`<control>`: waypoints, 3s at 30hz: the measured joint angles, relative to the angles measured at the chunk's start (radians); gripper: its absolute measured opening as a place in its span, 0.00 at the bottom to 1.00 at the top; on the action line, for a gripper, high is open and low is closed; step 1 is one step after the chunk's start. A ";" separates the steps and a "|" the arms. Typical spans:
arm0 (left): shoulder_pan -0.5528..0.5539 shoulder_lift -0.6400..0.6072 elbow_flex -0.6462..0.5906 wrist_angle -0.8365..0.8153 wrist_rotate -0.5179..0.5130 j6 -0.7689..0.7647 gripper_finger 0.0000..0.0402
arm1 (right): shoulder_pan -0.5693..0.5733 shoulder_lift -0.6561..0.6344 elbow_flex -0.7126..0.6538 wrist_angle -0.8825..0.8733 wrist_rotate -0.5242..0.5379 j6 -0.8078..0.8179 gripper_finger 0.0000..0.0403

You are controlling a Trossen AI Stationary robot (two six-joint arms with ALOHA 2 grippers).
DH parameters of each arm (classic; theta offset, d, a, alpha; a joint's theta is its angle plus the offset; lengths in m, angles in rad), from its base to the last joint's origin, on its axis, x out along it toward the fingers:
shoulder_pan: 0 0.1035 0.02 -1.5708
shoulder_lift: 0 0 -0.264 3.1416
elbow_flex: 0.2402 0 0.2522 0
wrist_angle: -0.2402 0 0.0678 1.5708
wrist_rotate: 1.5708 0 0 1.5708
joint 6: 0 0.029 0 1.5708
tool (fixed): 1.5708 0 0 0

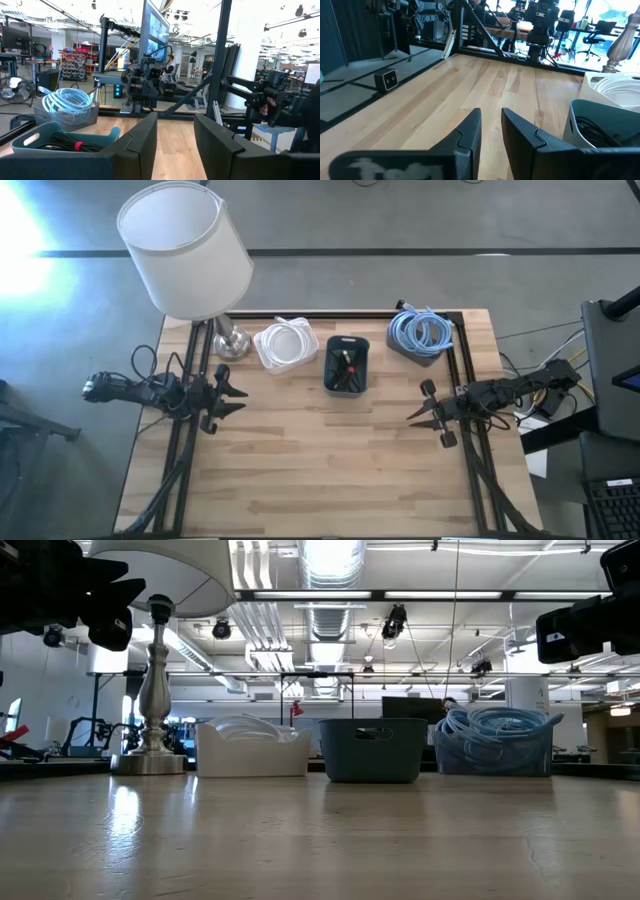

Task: Sort HDMI cables
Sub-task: Return to Home Position

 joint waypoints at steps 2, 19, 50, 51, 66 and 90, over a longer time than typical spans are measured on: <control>0.000 0.000 0.000 0.000 0.000 0.000 0.33 | 0.000 0.000 0.000 0.000 0.000 0.000 0.19; 0.000 0.000 0.000 0.000 0.000 0.000 0.33 | 0.000 0.000 0.000 0.000 0.000 0.000 0.22; 0.000 0.000 0.000 0.000 0.000 0.000 0.33 | 0.000 0.000 0.000 0.000 0.000 0.000 0.23; 0.000 0.000 0.000 0.000 0.000 0.000 0.33 | 0.000 0.000 0.000 0.000 0.000 0.000 0.22; 0.000 0.000 0.000 0.000 0.000 0.000 0.33 | 0.000 0.000 0.000 0.000 0.000 0.000 0.17; 0.000 0.000 0.000 0.000 0.000 0.000 0.33 | 0.000 0.000 0.000 0.000 0.000 0.000 0.20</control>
